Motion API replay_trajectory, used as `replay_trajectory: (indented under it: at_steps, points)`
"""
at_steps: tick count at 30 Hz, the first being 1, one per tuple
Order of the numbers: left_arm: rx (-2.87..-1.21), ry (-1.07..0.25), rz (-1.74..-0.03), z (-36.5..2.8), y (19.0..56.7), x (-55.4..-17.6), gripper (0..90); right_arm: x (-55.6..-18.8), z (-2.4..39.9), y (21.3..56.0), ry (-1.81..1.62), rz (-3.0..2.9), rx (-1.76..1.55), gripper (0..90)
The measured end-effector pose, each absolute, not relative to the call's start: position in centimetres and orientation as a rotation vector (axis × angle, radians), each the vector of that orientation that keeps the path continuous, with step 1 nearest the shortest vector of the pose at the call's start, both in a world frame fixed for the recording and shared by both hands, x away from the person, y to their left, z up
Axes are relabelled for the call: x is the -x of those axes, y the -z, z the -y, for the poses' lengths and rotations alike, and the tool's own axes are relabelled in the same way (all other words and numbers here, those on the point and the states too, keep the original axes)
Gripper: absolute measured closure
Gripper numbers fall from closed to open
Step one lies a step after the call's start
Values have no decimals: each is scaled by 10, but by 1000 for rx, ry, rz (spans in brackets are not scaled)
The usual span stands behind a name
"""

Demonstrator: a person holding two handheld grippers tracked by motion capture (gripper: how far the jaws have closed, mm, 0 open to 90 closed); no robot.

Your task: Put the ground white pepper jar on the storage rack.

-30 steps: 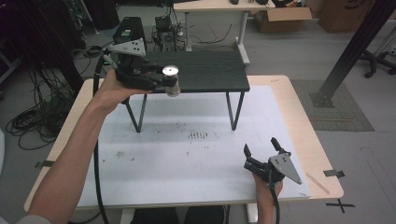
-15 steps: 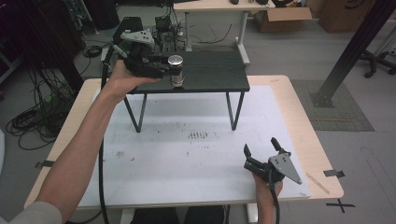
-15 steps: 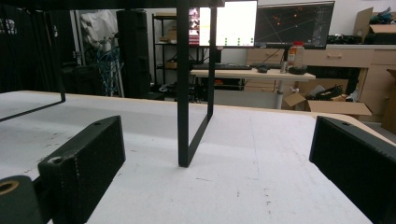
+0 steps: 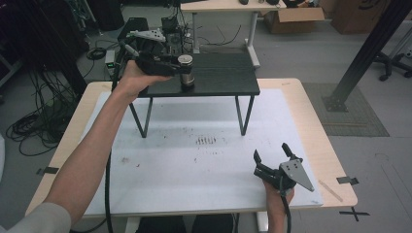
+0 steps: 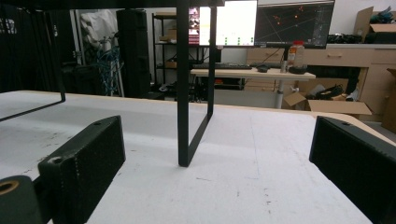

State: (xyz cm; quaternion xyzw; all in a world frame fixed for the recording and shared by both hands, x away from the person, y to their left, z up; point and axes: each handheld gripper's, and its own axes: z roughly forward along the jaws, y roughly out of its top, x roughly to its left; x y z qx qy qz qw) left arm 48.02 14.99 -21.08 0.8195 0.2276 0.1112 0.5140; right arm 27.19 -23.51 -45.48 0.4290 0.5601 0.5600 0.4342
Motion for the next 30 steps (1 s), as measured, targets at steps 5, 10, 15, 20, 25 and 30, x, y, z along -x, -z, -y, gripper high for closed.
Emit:
replay_trajectory:
  at_steps: [5, 10, 15, 20, 25, 30]
  points:
    - [-1971, -268, -558, -149, 213, -482, 489, -272, 235, 455, -1395, -1395, -1068, 31]
    - [-1973, -269, -558, -149, 214, -483, 488, -272, 235, 455, -1394, -1396, -1068, 31]
    - [-1972, -275, -556, -149, 215, -482, 488, -272, 235, 455, -1394, -1396, -1069, 32]
    - [-1977, -277, -553, -150, 215, -482, 488, -272, 235, 455, -1394, -1395, -1068, 31]
    - [-1973, -280, -553, -149, 215, -482, 488, -272, 235, 455, -1394, -1395, -1068, 31]
    - [-1966, -277, -555, -149, 216, -483, 487, -272, 235, 455, -1395, -1395, -1068, 31]
